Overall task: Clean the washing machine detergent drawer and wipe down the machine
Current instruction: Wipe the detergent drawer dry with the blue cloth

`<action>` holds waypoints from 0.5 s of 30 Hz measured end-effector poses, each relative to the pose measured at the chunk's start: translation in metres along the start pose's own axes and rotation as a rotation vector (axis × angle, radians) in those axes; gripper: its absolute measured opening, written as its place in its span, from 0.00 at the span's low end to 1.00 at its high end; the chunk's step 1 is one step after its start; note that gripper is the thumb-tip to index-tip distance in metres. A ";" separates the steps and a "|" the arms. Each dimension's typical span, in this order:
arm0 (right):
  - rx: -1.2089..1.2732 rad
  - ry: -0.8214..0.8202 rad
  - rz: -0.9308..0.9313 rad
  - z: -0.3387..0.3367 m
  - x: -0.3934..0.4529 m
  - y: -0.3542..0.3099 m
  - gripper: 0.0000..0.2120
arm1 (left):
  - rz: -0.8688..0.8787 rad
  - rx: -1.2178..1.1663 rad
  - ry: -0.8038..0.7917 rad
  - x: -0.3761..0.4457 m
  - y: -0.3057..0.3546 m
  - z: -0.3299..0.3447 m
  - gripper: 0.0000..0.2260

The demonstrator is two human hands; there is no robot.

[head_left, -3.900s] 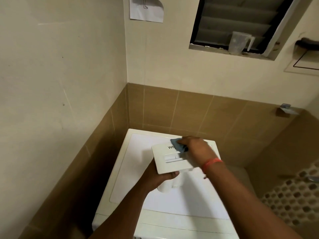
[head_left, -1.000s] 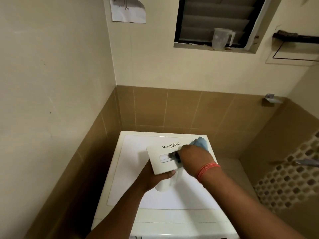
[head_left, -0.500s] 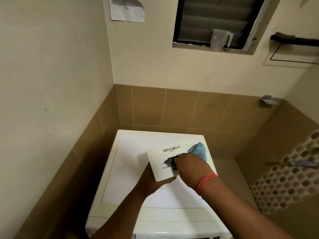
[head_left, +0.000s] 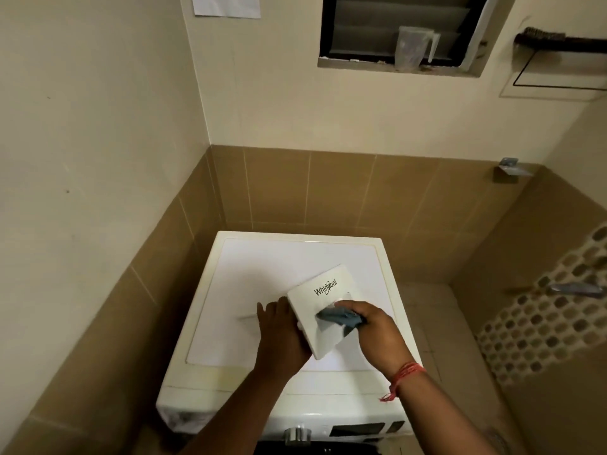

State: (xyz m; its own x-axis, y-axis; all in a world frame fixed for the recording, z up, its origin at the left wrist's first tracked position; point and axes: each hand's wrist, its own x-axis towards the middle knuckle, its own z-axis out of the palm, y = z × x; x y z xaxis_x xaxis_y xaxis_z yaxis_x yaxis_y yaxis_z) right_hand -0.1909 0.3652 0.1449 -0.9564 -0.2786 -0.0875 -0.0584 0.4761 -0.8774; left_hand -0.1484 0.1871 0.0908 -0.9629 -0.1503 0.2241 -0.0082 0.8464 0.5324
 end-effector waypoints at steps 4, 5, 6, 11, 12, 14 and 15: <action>0.508 0.009 0.397 0.019 0.001 0.036 0.19 | -0.016 0.391 -0.187 -0.015 0.016 0.021 0.36; 0.576 0.027 0.457 0.024 0.002 0.044 0.16 | -0.013 0.419 -0.194 -0.019 0.020 0.027 0.38; 0.618 0.046 0.478 0.028 0.003 0.052 0.16 | 0.006 0.461 -0.150 -0.024 0.021 0.033 0.39; 0.592 0.062 0.509 0.025 0.004 0.072 0.23 | -0.033 0.516 -0.133 -0.037 0.035 0.062 0.36; 0.570 0.065 0.501 0.022 0.005 0.075 0.22 | -0.027 0.515 -0.132 -0.041 0.036 0.067 0.33; 0.502 0.056 0.463 0.018 0.009 0.083 0.21 | -0.004 0.528 -0.152 -0.046 0.036 0.076 0.32; 0.456 0.044 0.457 0.017 0.010 0.087 0.21 | 0.001 0.540 -0.200 -0.048 0.035 0.079 0.34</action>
State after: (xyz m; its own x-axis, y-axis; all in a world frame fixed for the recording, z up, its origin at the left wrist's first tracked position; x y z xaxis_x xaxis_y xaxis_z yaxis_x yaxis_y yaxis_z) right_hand -0.2005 0.3896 0.0596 -0.8676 -0.0931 -0.4885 0.4753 0.1336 -0.8696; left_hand -0.1239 0.2645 0.0344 -0.9948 -0.0940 0.0381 -0.0930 0.9953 0.0287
